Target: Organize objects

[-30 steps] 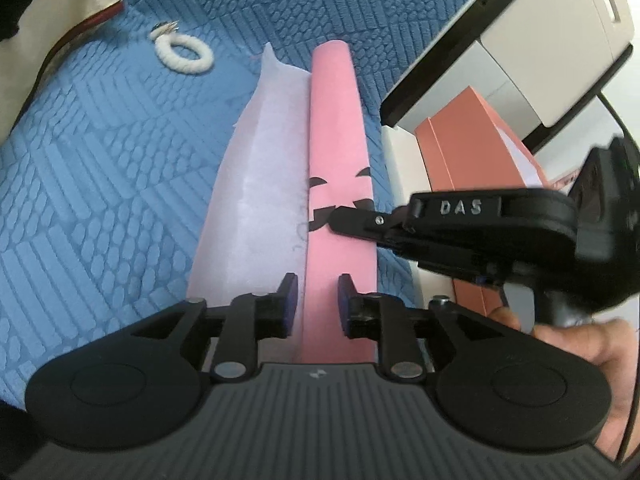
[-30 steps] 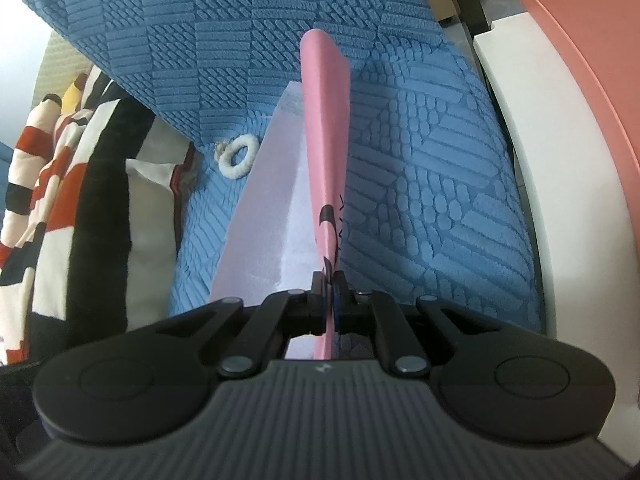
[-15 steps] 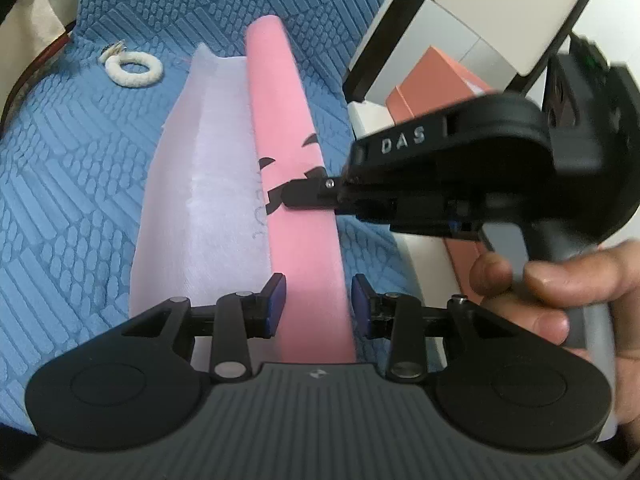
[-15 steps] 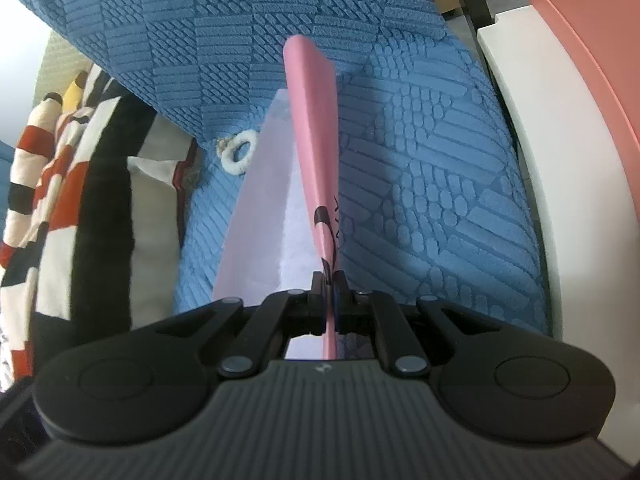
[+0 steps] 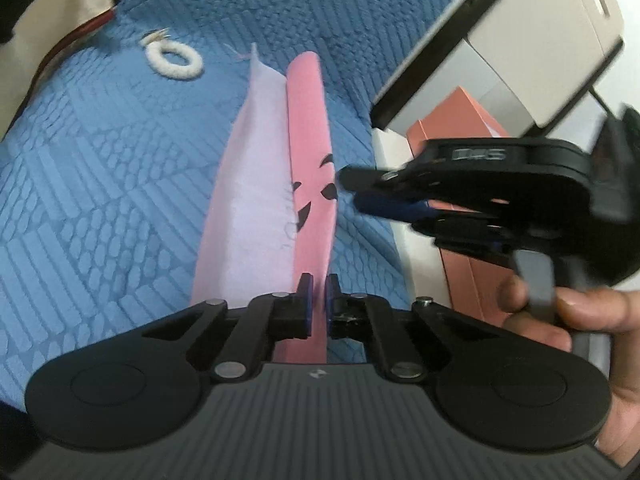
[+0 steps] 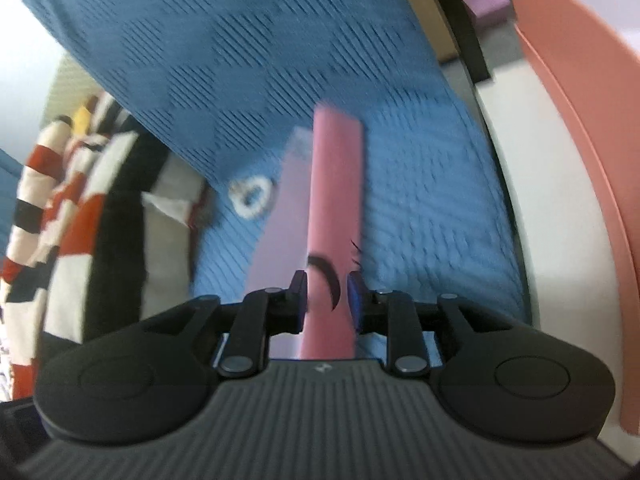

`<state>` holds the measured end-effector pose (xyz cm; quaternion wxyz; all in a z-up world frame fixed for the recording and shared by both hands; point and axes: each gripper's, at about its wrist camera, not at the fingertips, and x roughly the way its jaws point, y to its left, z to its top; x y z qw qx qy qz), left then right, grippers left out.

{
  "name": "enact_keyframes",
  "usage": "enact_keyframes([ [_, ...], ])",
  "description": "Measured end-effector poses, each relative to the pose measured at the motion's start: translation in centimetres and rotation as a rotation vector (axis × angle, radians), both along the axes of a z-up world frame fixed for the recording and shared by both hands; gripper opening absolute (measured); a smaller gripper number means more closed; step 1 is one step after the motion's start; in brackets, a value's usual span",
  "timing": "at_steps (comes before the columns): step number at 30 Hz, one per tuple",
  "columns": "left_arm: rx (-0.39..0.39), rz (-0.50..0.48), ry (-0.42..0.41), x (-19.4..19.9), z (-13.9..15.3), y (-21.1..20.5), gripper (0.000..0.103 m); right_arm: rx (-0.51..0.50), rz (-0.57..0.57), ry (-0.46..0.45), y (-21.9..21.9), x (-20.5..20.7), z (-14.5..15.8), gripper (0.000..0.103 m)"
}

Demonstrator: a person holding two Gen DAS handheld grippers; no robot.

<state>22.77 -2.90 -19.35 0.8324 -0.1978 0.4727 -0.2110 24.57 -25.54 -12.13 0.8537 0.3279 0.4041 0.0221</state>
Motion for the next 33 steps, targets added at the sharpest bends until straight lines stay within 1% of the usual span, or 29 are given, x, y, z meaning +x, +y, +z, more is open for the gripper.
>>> enact_keyframes([
  [2, 0.008, 0.032, -0.004, -0.1, 0.2, 0.5, 0.005, 0.010, 0.015, -0.029, 0.3, 0.2, 0.3, 0.026],
  [4, -0.013, 0.062, 0.029, 0.1, -0.1, 1.0, 0.005, 0.028, 0.041, -0.032, 0.9, 0.7, 0.1, 0.026],
  [7, -0.018, 0.084, 0.051, 0.4, -0.4, 1.5, 0.004, 0.018, 0.085, -0.002, 2.3, 1.6, -0.7, 0.025],
  [9, -0.026, 0.093, 0.069, 0.6, -0.7, 1.8, 0.004, 0.007, 0.106, 0.033, 3.1, 2.3, -1.5, 0.024],
  [13, -0.042, 0.120, 0.114, 0.9, -1.4, 2.5, 0.005, -0.032, 0.136, 0.072, 4.5, 3.2, -2.7, 0.023],
  [20, -0.010, 0.133, 0.136, 1.3, -1.6, 3.0, 0.006, -0.049, 0.142, 0.121, 5.0, 3.8, -4.0, 0.020],
  [21, 0.000, 0.132, 0.136, 1.4, -1.6, 2.9, 0.007, -0.052, 0.143, 0.125, 4.9, 3.8, -4.1, 0.019],
  [24, 0.032, 0.146, 0.115, 1.7, -1.3, 3.0, 0.007, -0.054, 0.147, 0.131, 5.0, 3.9, -4.3, 0.018],
  [26, 0.005, 0.164, 0.094, 1.7, -0.9, 3.5, 0.007, -0.059, 0.151, 0.133, 5.1, 4.0, -4.3, 0.018],
  [28, -0.001, 0.171, 0.071, 1.6, -0.5, 3.8, 0.007, -0.057, 0.149, 0.134, 5.1, 4.1, -4.3, 0.018],
  [30, 0.013, 0.157, 0.044, 1.4, -0.2, 3.5, 0.007, -0.052, 0.144, 0.133, 5.1, 4.1, -4.3, 0.018],
  [33, 0.051, 0.102, 0.037, 1.1, -0.4, 2.1, 0.007, -0.054, 0.138, 0.128, 5.2, 4.0, -4.3, 0.018],
])
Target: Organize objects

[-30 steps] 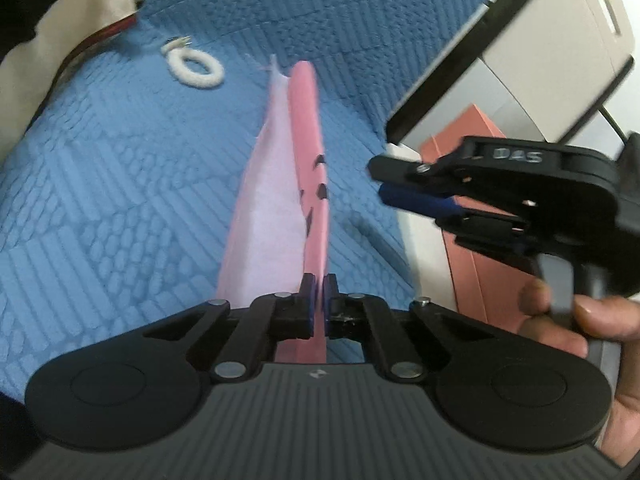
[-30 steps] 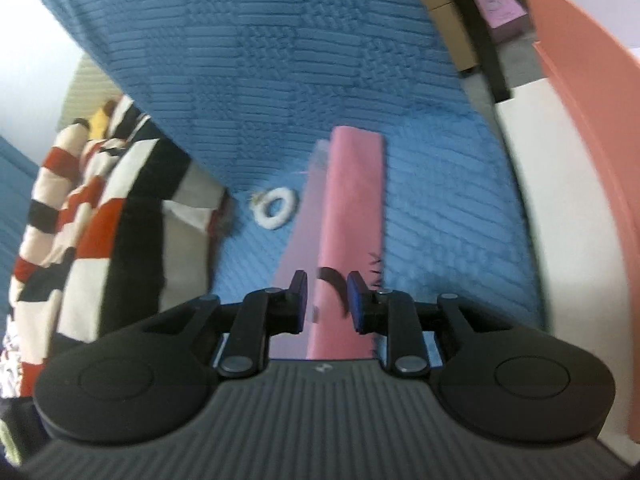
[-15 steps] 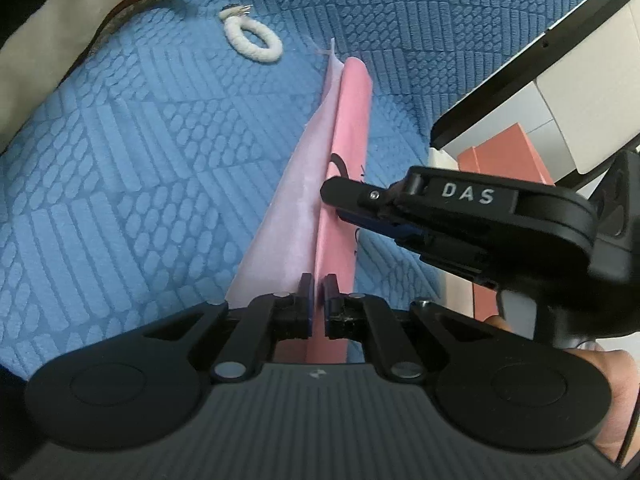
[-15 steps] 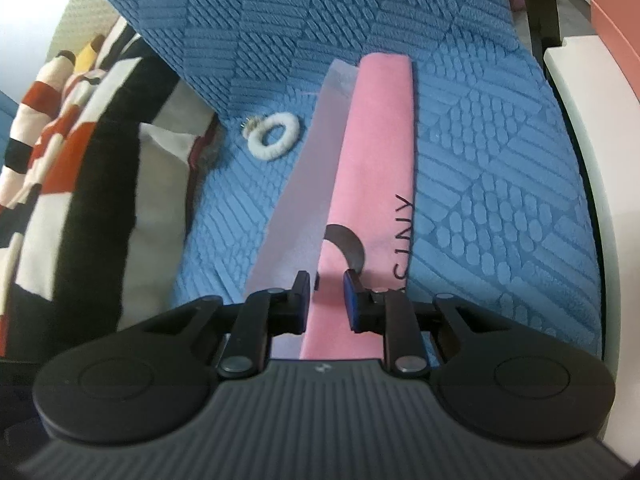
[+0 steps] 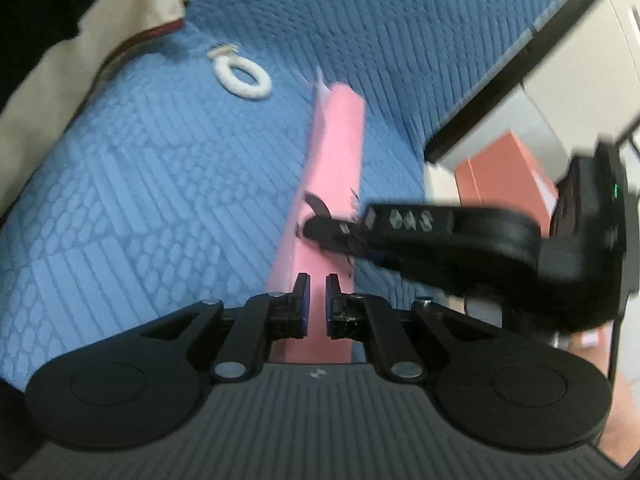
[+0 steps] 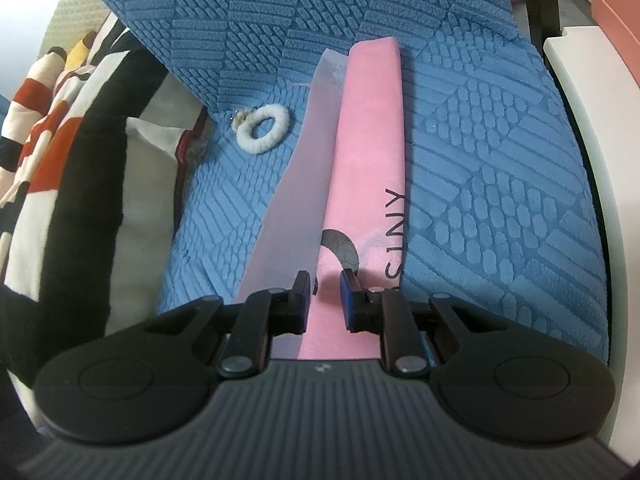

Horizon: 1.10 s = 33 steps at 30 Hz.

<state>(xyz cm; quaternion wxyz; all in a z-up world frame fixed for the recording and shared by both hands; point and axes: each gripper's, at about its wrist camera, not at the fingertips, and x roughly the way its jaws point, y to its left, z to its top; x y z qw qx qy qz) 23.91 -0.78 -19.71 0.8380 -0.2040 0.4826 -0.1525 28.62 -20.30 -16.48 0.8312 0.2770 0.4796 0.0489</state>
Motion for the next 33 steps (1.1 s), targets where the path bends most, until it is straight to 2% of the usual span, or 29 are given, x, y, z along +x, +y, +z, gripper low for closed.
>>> enact_keyframes([
  [5, 0.116, -0.046, 0.016, -0.8, -0.9, -1.6, 0.007, 0.005, -0.010, 0.011, 0.0, 0.2, 0.0, 0.019],
  [9, 0.167, -0.072, 0.003, -0.9, -0.9, -2.1, 0.007, 0.003, -0.025, 0.005, -0.4, 0.9, 0.3, 0.021],
  [13, 0.144, -0.059, 0.019, -0.9, -1.2, -1.7, 0.007, 0.005, -0.067, -0.001, -1.8, 1.7, 0.3, 0.025],
  [15, 0.147, -0.058, 0.024, -0.7, -1.2, -1.6, 0.007, -0.012, -0.075, -0.009, -2.2, 2.2, 0.5, 0.037],
  [18, 0.156, -0.062, 0.025, -0.4, -1.2, -1.7, 0.007, -0.048, -0.070, -0.028, -2.5, 2.6, 0.7, 0.050],
  [22, 0.190, -0.079, 0.010, -0.5, -1.1, -2.2, 0.007, -0.064, -0.077, -0.010, -3.1, 3.1, 0.2, 0.048],
  [25, 0.175, -0.072, 0.018, -0.4, -1.2, -1.9, 0.007, -0.037, -0.081, -0.012, -3.5, 3.3, 0.0, 0.048],
  [28, 0.170, -0.063, 0.024, -0.3, -1.3, -1.7, 0.007, 0.029, -0.092, -0.007, -4.0, 3.3, -0.2, 0.049],
  [33, 0.114, -0.031, 0.050, 0.0, -1.6, -0.9, 0.007, 0.162, -0.091, 0.016, -4.0, 2.7, -0.9, 0.048],
])
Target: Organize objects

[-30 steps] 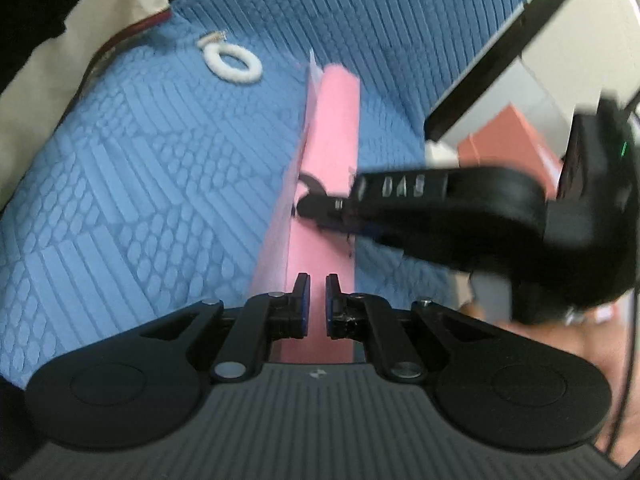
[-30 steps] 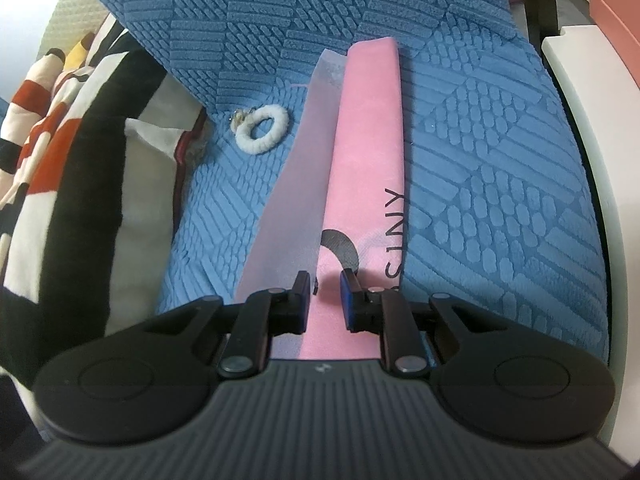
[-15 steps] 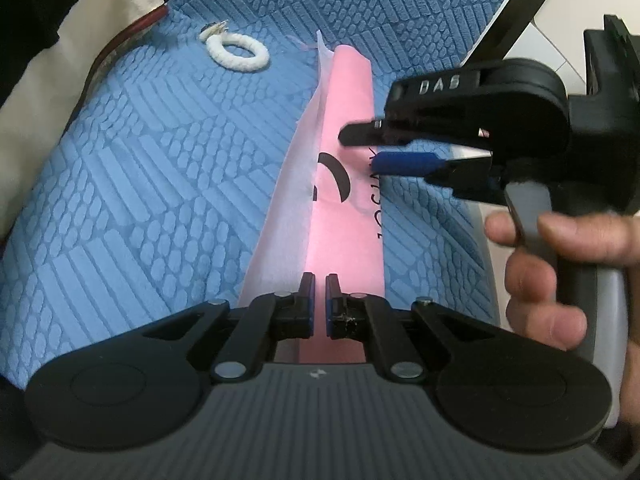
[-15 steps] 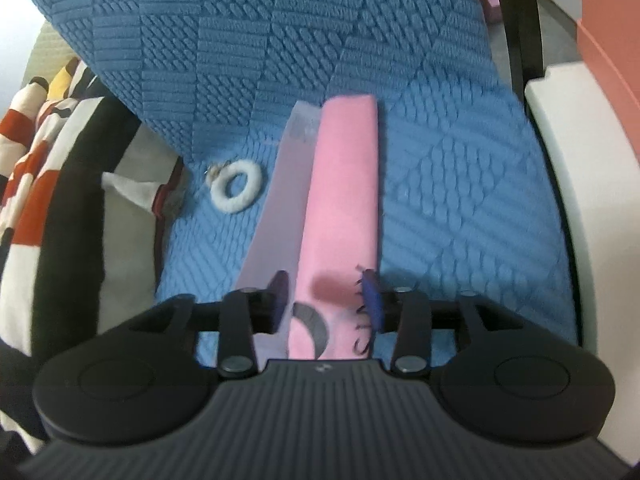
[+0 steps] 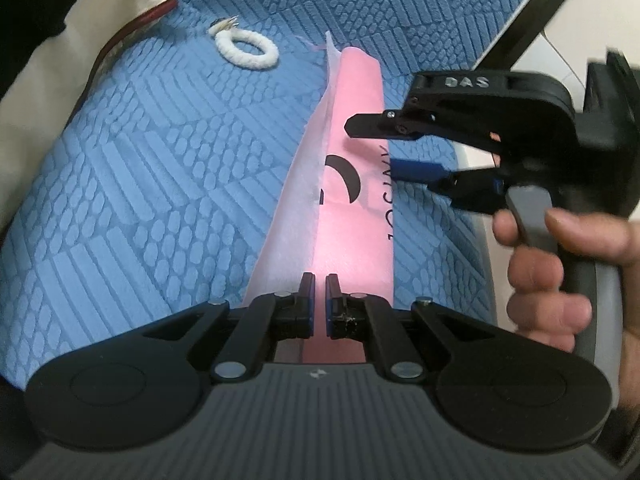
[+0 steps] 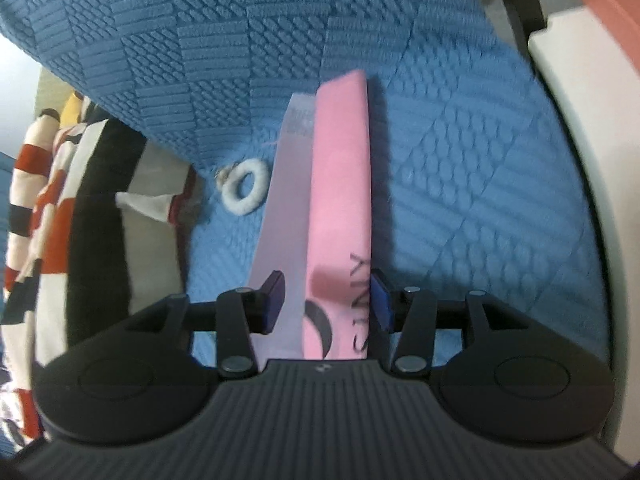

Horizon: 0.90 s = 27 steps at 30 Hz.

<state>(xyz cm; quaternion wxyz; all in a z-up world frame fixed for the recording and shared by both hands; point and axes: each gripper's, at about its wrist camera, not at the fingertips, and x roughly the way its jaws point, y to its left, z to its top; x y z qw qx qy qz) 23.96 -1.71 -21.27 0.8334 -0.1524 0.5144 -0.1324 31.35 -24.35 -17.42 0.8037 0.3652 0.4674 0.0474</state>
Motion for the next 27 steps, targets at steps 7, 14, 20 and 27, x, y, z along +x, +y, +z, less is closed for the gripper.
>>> enact_keyframes([
  [7, -0.032, 0.032, 0.009, 0.2, -0.1, 0.6, 0.007, -0.036, -0.006, -0.005, 1.0, -1.7, 0.5, 0.014],
  [14, -0.030, 0.034, 0.003, 0.6, 0.3, 0.6, 0.007, -0.061, 0.010, -0.019, 0.9, -2.9, 0.8, 0.009],
  [20, -0.047, -0.011, -0.012, 0.3, 0.3, -0.3, 0.007, -0.121, -0.008, -0.016, 0.0, -4.4, 1.5, 0.009],
  [27, -0.125, -0.046, -0.028, 0.1, -0.1, -1.0, 0.007, -0.140, -0.006, -0.015, -0.4, -6.1, 2.1, 0.009],
])
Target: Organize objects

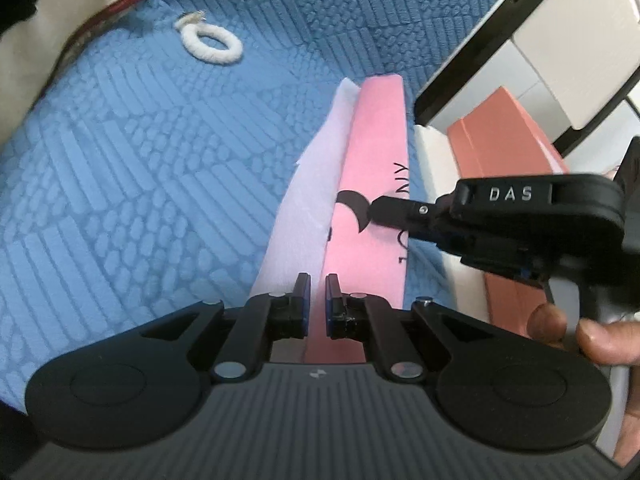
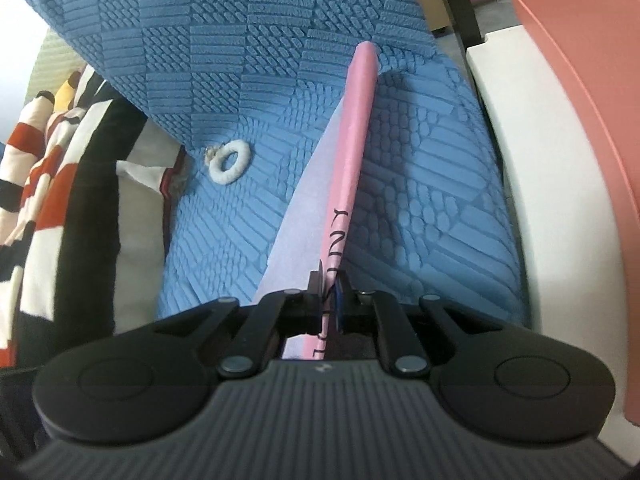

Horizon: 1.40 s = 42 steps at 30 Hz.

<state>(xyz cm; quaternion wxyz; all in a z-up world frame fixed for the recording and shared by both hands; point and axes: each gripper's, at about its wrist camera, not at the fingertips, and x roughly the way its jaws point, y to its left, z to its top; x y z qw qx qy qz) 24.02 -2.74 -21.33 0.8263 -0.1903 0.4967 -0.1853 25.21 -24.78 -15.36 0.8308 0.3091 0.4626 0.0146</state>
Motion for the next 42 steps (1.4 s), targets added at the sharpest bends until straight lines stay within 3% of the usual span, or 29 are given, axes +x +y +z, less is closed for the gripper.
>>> enact_keyframes([
  [4, -0.024, -0.048, -0.023, -0.6, 0.4, -0.9, 0.007, -0.008, -0.003, 0.010, -0.3, -0.6, 0.0, 0.009],
  [9, -0.035, -0.140, -0.058, -1.4, 0.9, -2.6, 0.030, -0.008, -0.010, 0.023, -0.7, -0.8, -0.1, 0.009],
  [15, 0.013, -0.211, -0.098, -2.3, 1.7, -4.5, 0.045, -0.009, -0.006, 0.024, -0.5, -0.8, 0.0, 0.009],
  [20, 0.081, -0.240, -0.131, -2.3, 2.0, -5.3, 0.044, -0.017, -0.002, 0.027, -0.3, -0.7, 0.0, 0.009],
  [23, 0.105, -0.240, -0.113, -1.9, 1.9, -4.9, 0.037, -0.022, -0.010, 0.037, -0.4, -0.7, -0.2, 0.011],
  [29, 0.041, -0.183, -0.075, -1.4, 2.6, -3.3, 0.022, 0.007, -0.015, 0.009, -0.4, -0.6, 0.2, 0.013],
  [35, 0.008, -0.139, -0.050, -1.3, 3.2, -1.6, 0.012, 0.112, -0.043, -0.055, -0.9, -0.8, 1.0, 0.013],
  [42, 0.033, -0.054, 0.022, -0.1, 2.7, 0.1, 0.010, 0.104, -0.015, -0.055, 0.8, 0.2, 0.9, 0.013],
])
